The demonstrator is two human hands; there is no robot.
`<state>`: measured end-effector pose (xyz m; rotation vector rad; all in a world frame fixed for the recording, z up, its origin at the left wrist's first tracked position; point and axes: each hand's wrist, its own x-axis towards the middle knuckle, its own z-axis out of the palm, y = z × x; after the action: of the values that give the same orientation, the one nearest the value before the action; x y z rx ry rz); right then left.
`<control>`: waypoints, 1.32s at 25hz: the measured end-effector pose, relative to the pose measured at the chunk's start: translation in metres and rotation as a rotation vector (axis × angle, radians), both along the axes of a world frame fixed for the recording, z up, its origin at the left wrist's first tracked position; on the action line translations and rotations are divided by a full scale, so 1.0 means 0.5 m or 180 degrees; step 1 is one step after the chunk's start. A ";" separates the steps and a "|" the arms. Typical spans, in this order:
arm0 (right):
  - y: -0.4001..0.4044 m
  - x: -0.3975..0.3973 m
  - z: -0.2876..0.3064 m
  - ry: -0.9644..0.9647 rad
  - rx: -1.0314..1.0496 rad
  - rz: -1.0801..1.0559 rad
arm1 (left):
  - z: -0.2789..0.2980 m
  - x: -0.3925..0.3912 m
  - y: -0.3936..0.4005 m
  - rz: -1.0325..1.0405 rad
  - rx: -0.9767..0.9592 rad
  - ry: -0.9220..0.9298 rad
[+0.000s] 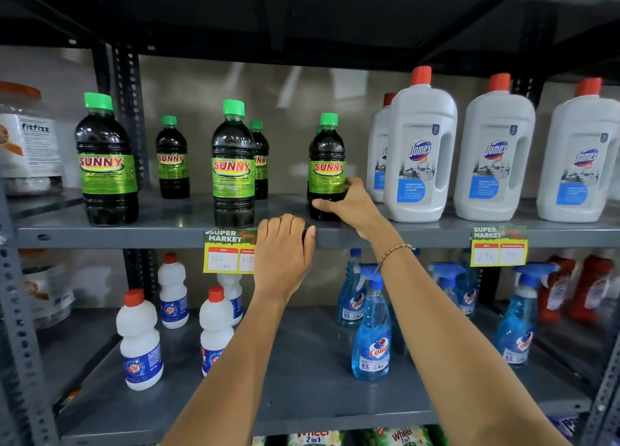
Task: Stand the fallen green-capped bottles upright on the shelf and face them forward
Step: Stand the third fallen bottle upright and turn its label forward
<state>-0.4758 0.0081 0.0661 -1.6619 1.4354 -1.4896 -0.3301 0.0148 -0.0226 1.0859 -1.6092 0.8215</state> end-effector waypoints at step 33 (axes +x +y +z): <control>0.012 -0.033 0.002 0.0484 0.0223 0.0148 | 0.173 -0.031 -0.066 -0.2022 0.2972 0.1530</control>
<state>-0.4925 0.0139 0.0673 -1.7855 1.4988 -1.2969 -0.3454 -0.0183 0.0641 1.1359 -1.7563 -0.6455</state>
